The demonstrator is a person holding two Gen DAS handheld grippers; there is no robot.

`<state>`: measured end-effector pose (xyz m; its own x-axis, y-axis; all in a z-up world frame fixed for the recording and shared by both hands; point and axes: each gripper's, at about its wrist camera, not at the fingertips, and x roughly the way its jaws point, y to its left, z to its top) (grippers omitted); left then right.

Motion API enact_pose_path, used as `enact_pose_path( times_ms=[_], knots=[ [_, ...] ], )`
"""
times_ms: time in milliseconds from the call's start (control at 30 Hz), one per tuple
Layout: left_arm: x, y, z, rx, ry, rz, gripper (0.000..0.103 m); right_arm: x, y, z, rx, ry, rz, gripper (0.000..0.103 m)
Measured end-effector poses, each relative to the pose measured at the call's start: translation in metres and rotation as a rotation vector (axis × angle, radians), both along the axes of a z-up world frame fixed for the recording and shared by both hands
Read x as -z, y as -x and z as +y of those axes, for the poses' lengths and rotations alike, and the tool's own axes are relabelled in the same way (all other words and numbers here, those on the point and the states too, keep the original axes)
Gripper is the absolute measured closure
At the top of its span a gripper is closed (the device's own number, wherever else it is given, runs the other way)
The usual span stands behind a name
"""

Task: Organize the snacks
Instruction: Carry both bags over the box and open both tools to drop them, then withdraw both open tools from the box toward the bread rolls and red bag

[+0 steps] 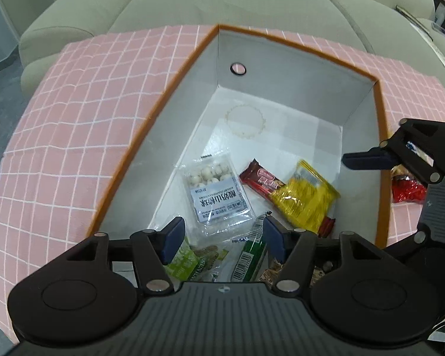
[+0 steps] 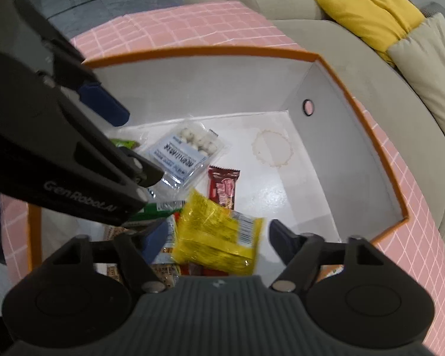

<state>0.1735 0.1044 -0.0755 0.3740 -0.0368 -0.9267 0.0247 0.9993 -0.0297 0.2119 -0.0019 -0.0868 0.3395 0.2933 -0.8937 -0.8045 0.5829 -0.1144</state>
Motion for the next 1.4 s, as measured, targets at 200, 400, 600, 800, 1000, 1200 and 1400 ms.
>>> enact_pose_path(
  times_ms=[200,400,600,800,1000,1200,1400],
  knots=[
    [-0.022,0.013,0.001,-0.02,-0.002,-0.065,0.031,-0.025,0.009,-0.011,0.03,-0.048,-0.044,0.018],
    [-0.045,0.027,-0.001,-0.034,0.009,-0.136,0.031,-0.05,0.022,-0.031,0.1,-0.136,-0.058,0.015],
    [-0.064,0.041,-0.014,-0.027,0.018,-0.201,0.031,-0.068,0.041,-0.05,0.159,-0.216,-0.087,0.009],
    [-0.08,0.06,-0.025,-0.041,0.032,-0.273,0.03,-0.074,0.065,-0.073,0.226,-0.272,-0.139,0.007],
    [-0.082,0.078,-0.037,-0.055,0.039,-0.326,0.03,-0.069,0.087,-0.104,0.348,-0.355,-0.157,0.004],
    [-0.073,0.093,-0.057,-0.054,0.106,-0.342,0.03,-0.052,0.112,-0.138,0.48,-0.399,-0.171,0.004],
    [-0.057,0.103,-0.082,-0.021,0.152,-0.337,0.03,-0.033,0.127,-0.176,0.614,-0.404,-0.195,0.004]
  ],
)
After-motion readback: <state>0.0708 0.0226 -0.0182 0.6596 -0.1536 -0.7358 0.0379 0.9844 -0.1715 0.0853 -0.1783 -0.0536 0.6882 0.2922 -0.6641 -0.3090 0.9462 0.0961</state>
